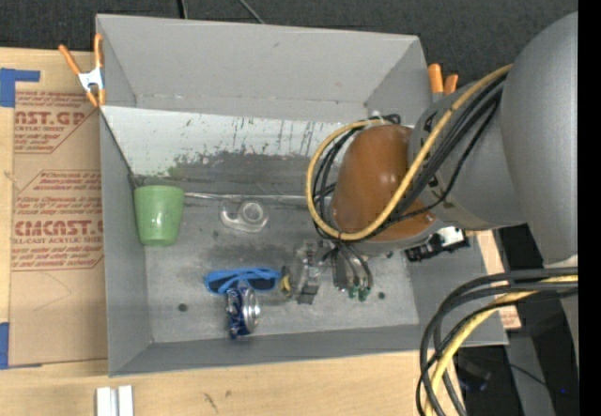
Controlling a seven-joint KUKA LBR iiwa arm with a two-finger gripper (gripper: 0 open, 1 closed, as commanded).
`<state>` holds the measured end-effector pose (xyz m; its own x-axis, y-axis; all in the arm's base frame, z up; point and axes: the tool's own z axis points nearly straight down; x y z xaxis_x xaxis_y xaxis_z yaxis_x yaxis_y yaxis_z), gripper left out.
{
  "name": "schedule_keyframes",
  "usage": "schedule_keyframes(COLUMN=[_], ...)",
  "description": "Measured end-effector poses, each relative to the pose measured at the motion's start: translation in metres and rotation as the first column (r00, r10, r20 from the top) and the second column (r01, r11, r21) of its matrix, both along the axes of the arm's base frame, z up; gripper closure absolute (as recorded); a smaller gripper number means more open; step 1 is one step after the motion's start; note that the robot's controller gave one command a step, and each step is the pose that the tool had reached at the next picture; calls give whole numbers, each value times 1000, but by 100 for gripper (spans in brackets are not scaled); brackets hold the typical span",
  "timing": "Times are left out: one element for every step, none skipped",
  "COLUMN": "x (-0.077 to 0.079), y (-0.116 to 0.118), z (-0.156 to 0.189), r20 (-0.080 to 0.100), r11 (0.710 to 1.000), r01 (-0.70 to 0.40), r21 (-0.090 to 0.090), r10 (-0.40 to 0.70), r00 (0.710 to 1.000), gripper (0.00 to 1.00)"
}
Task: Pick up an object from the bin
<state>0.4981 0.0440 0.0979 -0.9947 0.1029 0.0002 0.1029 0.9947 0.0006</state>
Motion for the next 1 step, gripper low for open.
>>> schedule_keyframes(x=[84], y=[1], z=[3], r20=[8], r11=[993], r01=[-116], r21=[-1], r10=[116], r00=[993], gripper=[100])
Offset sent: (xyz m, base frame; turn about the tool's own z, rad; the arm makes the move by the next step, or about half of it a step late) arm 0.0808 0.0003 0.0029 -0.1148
